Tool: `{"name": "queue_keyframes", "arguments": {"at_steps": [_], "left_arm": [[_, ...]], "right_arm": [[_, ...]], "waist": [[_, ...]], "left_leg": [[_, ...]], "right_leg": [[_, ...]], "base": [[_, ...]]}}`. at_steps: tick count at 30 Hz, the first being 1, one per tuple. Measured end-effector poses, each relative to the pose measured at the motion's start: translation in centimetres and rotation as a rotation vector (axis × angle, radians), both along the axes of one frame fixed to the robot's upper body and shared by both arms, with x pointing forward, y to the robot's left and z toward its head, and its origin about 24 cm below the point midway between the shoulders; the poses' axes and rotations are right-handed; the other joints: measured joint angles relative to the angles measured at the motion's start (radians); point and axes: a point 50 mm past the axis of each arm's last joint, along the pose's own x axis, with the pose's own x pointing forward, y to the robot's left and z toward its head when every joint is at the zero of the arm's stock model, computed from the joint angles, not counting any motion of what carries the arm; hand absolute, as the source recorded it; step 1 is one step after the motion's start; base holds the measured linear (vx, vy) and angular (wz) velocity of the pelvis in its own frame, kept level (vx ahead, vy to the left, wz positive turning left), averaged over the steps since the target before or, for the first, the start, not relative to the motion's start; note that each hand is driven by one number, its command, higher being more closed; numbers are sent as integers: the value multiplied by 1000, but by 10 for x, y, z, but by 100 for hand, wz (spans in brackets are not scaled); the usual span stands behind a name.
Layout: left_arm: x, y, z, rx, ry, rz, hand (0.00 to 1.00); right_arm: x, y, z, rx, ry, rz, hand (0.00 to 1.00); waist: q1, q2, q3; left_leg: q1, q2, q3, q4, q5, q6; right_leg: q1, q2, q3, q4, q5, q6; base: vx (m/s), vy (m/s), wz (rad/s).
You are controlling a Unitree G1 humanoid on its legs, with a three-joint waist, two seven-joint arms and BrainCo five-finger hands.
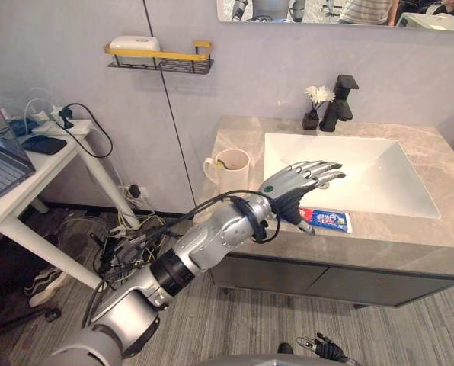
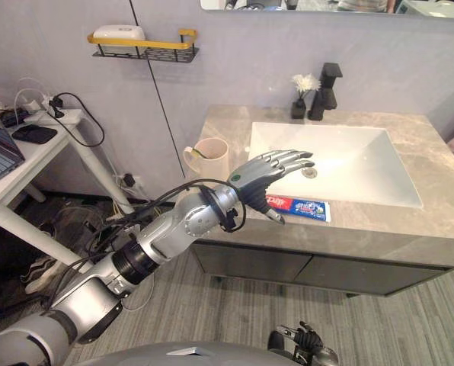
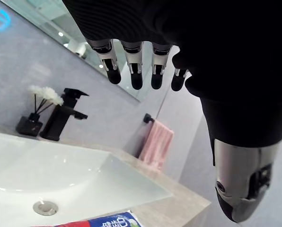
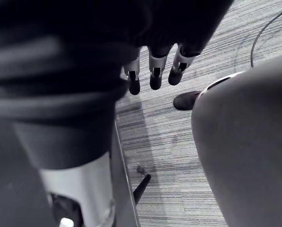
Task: Organize washtable
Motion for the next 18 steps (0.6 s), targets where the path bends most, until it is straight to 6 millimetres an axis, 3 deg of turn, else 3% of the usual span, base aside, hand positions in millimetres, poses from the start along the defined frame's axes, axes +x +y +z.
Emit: {"name": "queue_keyframes", "arguments": {"at_steps": [7, 18], "left_arm": [[31, 20, -43, 153, 137, 169, 0], [39, 31, -56, 194, 182, 233, 0]], "right_arm": [[5, -1, 1, -5, -10, -4, 0], [16, -2, 4, -13, -37, -12, 0]], "waist": [[-34, -6, 15], [-57, 7, 64]], "left_leg": [[21, 1, 16, -30, 1, 1], [58, 22, 39, -75, 15, -4]], "right_leg": [[8, 1, 6, -2, 1, 0], [3, 17, 6, -2, 0, 0]], "base": [[-28, -2, -4], [40, -9, -8]]}}
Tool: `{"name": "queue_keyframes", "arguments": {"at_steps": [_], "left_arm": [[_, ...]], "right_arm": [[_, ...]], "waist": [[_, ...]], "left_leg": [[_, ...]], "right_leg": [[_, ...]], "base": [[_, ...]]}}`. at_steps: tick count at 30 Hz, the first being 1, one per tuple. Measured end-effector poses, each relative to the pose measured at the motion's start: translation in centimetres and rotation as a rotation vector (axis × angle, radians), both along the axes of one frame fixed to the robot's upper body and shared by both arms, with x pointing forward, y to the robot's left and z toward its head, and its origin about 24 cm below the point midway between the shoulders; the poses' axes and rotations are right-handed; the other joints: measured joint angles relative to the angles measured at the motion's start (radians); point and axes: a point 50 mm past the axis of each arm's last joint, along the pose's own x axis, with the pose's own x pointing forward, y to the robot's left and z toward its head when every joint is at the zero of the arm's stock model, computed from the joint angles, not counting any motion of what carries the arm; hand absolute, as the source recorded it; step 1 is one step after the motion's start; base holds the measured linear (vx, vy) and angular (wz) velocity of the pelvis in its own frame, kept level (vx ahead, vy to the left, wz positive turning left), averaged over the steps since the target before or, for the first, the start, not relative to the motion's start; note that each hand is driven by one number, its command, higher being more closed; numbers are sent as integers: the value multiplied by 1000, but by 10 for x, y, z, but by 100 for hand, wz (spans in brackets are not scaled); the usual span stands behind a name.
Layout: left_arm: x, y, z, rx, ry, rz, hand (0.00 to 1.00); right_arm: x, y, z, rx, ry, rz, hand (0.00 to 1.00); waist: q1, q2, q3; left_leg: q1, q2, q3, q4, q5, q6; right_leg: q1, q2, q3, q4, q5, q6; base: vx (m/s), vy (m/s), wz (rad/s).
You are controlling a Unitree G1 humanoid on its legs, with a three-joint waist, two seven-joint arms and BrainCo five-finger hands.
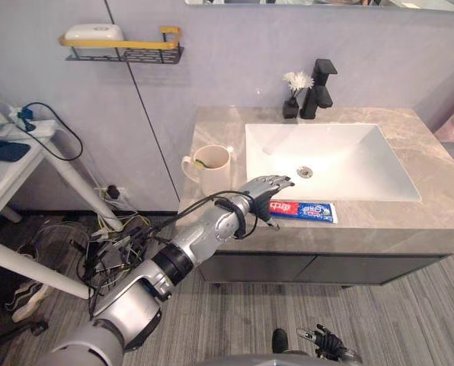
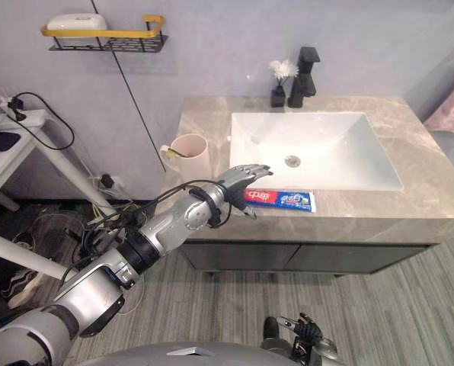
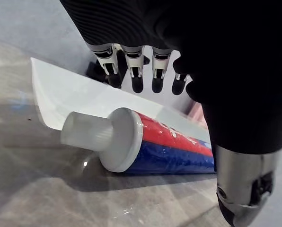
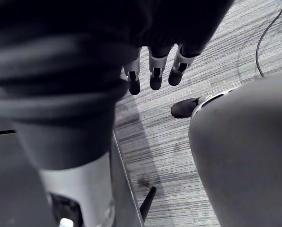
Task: Organize washtable
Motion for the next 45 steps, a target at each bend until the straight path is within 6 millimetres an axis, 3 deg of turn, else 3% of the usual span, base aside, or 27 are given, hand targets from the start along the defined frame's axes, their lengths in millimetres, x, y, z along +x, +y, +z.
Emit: {"name": "queue_keyframes", "arguments": {"at_steps": [7, 8, 20, 25, 40, 45], "left_arm": [[4, 3, -3, 10, 12, 22, 0], [4, 3, -3, 9, 12, 23, 100], [4, 3, -1, -12, 8, 31, 100], [8, 4, 7, -51, -15, 59, 100], [8, 4, 7, -55, -23, 62, 100], [-2, 0, 22, -90, -76, 12, 100]], "right_arm": [[4, 0, 1, 0, -11, -11, 0], [4, 0, 1, 0, -13, -11, 0], [7, -1, 3, -10, -32, -18, 0], [12, -1, 5, -12, -48, -17, 0], [10, -2, 5, -2, -56, -65, 0], [18, -5, 27, -58, -238, -40, 0]], "waist": [[-3, 0, 24], [-3, -1, 28], [-4, 1, 43], [-25, 9, 54], [-27, 8, 54], [-21, 9, 56]], "left_leg": [[-1, -1, 0, -3, 0, 0], [-1, -1, 0, -3, 0, 0], [-4, 2, 13, -8, 0, 0], [2, 8, 15, -17, 0, -1], [9, 9, 14, -19, -1, -3], [-10, 7, 21, -16, -1, -2]], "right_leg": [[-2, -1, -6, 0, 0, 0], [-2, -1, -6, 0, 0, 0], [-10, 1, -4, 0, 0, 0], [-14, 7, -3, 0, 0, 0], [-4, 6, -23, -1, 0, 0], [-24, 5, -14, 0, 0, -1]], "base": [[9, 0, 0], [0, 0, 0], [1, -1, -1], [36, -7, -5], [12, 1, 1], [1, 1, -1]]}}
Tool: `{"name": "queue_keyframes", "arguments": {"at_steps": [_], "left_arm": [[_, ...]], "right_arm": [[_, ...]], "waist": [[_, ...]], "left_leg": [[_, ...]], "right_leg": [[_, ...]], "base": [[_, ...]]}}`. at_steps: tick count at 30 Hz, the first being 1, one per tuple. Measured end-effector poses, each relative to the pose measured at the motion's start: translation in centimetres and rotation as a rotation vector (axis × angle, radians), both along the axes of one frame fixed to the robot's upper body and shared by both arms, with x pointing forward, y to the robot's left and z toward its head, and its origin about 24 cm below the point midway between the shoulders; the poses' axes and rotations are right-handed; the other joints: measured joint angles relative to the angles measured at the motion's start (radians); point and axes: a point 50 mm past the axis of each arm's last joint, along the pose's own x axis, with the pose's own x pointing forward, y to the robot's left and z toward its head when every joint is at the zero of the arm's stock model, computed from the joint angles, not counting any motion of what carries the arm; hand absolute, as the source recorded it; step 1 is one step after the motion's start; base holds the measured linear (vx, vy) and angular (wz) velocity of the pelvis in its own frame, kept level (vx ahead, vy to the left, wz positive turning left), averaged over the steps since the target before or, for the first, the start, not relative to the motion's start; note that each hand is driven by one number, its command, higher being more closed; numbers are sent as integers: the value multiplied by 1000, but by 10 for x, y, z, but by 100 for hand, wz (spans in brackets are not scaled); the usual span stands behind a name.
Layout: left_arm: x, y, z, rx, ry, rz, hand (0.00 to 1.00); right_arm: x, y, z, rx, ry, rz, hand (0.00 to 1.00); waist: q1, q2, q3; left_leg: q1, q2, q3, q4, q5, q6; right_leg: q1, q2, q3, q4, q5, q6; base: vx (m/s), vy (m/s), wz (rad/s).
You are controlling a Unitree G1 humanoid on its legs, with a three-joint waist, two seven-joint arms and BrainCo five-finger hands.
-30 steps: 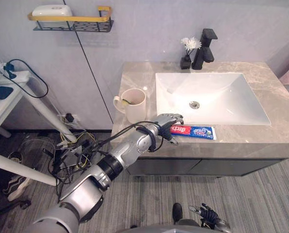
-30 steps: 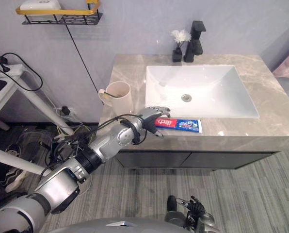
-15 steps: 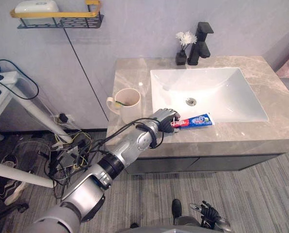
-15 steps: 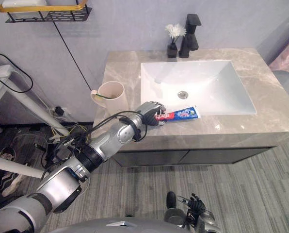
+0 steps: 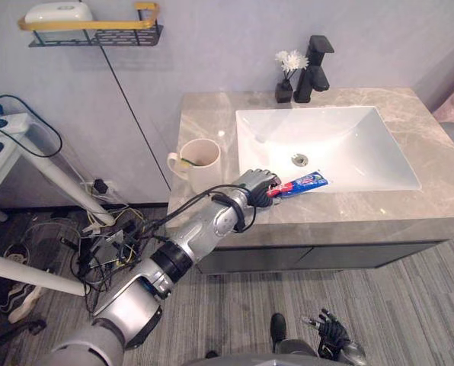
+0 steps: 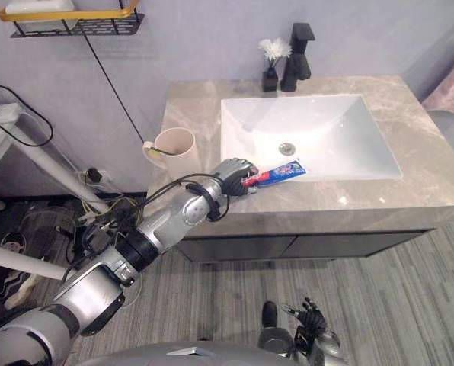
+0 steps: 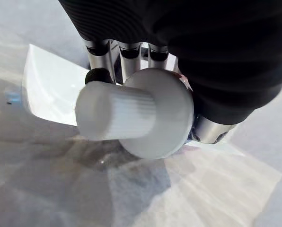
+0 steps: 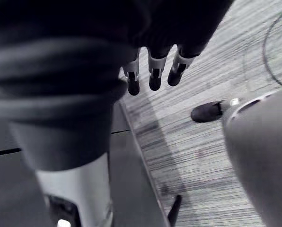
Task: Organize washtable
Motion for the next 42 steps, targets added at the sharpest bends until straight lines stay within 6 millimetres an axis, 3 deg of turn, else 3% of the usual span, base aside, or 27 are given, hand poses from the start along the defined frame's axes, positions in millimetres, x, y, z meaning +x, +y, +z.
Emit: {"name": "queue_keyframes", "arguments": {"at_steps": [2, 7, 12, 13, 15, 19, 22, 27, 33, 42], "left_arm": [[-5, -4, 8, -25, -29, -26, 100], [-23, -13, 50, -143, -171, -114, 100], [-50, 4, 95, -312, -346, -148, 100], [-54, 8, 98, -332, -365, -151, 100], [-72, 15, 106, -399, -407, -185, 100], [-96, 17, 113, -478, -438, -271, 100], [-105, 16, 119, -527, -455, -327, 100], [-105, 17, 121, -561, -467, -319, 100], [-94, 16, 106, -574, -402, -256, 100], [-83, 14, 93, -565, -353, -199, 100]], "right_arm": [[2, -1, 13, -3, -92, -22, 0], [9, -11, 59, 10, -367, -42, 0], [30, -36, 135, 53, -809, -147, 0], [33, -40, 145, 61, -871, -170, 0], [39, -47, 184, 74, -1101, -224, 0], [53, -31, 229, 158, -1349, -165, 0], [73, 8, 256, 343, -1490, -33, 0], [97, 68, 282, 632, -1554, 180, 0], [107, 114, 310, 898, -1589, 335, 0], [111, 122, 312, 999, -1544, 330, 0]], "waist": [[1, 0, 0], [0, -4, -3], [-1, -4, -8], [1, -4, -8], [19, -4, -11], [41, -2, -44], [54, 0, -78], [85, -5, -93], [105, -19, -121], [107, -39, -135]], "left_leg": [[3, 0, 10, 0, 0, 0], [6, -7, 52, 1, 0, 0], [7, -7, 80, 19, -2, 4], [5, -7, 82, 22, -3, 5], [0, -4, 90, 33, -5, 7], [-30, 2, 91, 50, -14, 7], [-32, 5, 72, 50, -10, 1], [-36, 3, 47, 60, -6, -2], [-46, -6, -13, 66, 9, -3], [-51, -14, -53, 70, 14, -1]], "right_leg": [[-1, 2, 15, 0, 0, -1], [-20, 2, 57, 7, 11, -3], [-21, 12, 74, 8, 26, -7], [-23, 13, 74, 7, 27, -9], [-24, 17, 74, 4, 30, -12], [-34, 20, 68, 1, 25, -10], [-26, 15, 51, 3, 26, -14], [-13, 13, 27, 3, 29, -19], [6, 2, -27, 7, 31, -21], [28, -7, -69, 7, 26, -25]], "base": [[18, 5, -14], [5, 15, -25], [-57, 7, -13], [-95, -14, -3], [-110, -19, -8], [-96, -15, 1], [-32, -8, 14], [-21, -1, 15], [27, -6, 30], [-15, 4, 15]]}}
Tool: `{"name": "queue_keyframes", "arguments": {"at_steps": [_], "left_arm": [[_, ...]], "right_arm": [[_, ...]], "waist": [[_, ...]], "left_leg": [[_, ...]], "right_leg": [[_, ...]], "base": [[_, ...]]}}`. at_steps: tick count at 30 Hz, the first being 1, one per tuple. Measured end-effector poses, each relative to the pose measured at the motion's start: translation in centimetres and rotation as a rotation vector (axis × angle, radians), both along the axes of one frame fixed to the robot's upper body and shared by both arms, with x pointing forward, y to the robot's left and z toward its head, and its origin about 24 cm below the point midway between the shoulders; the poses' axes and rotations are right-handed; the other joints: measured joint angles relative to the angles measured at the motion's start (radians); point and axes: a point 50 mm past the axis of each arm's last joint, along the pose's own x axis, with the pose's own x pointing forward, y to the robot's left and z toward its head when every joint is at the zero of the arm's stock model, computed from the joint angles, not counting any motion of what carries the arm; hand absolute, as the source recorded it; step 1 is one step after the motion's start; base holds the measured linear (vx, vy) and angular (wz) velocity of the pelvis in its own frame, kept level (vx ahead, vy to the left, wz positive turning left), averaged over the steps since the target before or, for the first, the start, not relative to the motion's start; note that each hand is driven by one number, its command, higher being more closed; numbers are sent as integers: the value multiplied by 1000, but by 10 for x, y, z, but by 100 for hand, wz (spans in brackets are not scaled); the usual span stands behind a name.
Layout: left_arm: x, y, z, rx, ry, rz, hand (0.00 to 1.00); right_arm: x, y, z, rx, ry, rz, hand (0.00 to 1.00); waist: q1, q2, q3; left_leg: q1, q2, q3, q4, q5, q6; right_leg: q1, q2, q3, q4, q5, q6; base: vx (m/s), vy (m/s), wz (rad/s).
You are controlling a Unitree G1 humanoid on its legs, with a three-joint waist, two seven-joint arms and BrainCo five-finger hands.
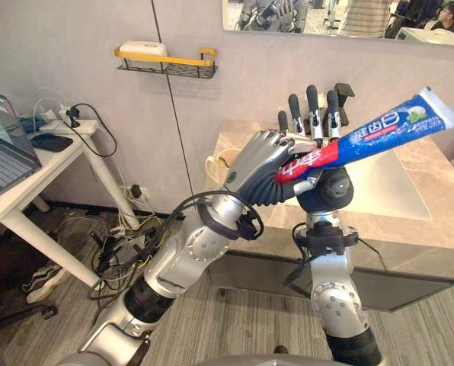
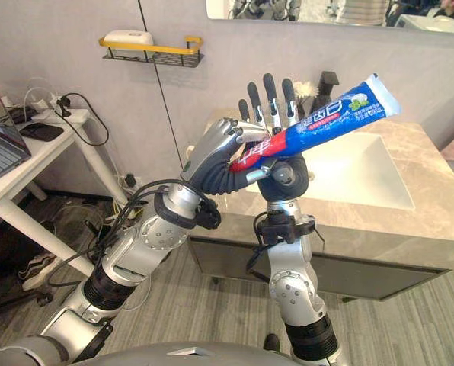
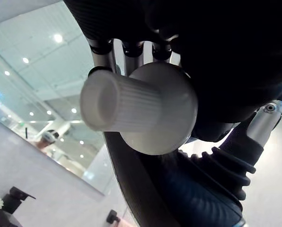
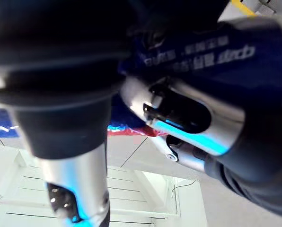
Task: Organize washtable
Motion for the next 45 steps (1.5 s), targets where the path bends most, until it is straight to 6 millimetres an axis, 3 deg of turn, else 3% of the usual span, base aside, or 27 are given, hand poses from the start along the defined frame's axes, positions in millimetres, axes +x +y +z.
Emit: {"name": "queue_keyframes", "arguments": {"at_steps": [8, 15, 22, 23, 36, 45], "left_arm": [[4, 0, -8, 17, 33, 12, 100], [4, 1, -21, 39, 90, 20, 100], [5, 2, -21, 39, 91, 22, 100], [5, 2, -21, 39, 92, 21, 100], [1, -4, -24, 54, 109, -17, 100], [-1, -8, -27, 66, 118, -32, 100]], "right_arm": [[4, -4, -6, 13, 39, -3, 0], [8, -31, -5, 19, 27, -129, 0], [9, -39, -4, 20, 32, -169, 0], [9, -40, -4, 20, 32, -170, 100], [8, -22, -8, 8, 49, -90, 100], [8, -22, -8, 13, 46, -95, 100]], "waist": [[0, -2, -2], [0, -2, -3], [0, -3, -4], [0, -3, -4], [0, -3, -4], [0, -6, -7]], "left_leg": [[1, 8, -8, -14, 8, -7], [2, 8, -6, -16, 9, -8], [4, 8, -6, -13, 9, -7], [4, 8, -6, -13, 9, -7], [2, 9, -5, -19, 9, -7], [-2, 9, -7, -20, 9, -7]], "right_leg": [[1, 5, -10, -3, -13, -3], [0, 6, -10, 0, -9, -7], [0, 5, -10, 0, -8, -6], [0, 6, -10, 0, -8, -6], [-2, 6, -13, -3, -10, -7], [-5, 4, -16, -2, -9, -7]], "base": [[-25, -8, 4], [5, 0, -1], [0, 0, 0], [0, 0, 0], [0, 0, 0], [0, 0, 0]]}}
